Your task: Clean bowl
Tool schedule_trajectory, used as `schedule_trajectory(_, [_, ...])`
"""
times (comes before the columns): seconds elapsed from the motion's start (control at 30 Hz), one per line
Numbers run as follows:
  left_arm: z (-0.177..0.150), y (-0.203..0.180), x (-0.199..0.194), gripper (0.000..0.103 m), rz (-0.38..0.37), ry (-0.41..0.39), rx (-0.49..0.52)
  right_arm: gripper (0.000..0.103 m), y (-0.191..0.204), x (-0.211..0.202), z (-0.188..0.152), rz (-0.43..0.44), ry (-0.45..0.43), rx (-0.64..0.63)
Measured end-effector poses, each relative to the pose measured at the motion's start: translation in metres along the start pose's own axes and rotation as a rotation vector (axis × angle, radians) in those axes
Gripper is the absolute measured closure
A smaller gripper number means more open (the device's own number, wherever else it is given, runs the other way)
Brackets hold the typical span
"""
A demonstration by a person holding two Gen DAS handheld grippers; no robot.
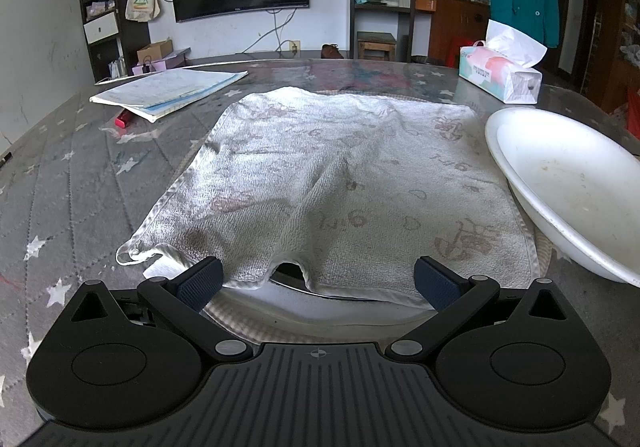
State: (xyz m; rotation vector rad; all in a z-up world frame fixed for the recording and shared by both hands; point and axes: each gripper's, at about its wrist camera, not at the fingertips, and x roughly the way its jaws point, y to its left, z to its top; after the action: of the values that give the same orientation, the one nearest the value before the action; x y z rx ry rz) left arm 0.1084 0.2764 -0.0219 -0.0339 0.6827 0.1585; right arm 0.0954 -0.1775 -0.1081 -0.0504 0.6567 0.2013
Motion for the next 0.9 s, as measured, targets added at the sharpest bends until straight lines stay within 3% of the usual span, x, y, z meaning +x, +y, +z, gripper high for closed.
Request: schedule_trajectory(0.9, [-0.011,-0.015,-0.019,0.0,0.074,0.007,-0.039,0.0,0.0,0.0,0.0,0.0,0.0,0.0])
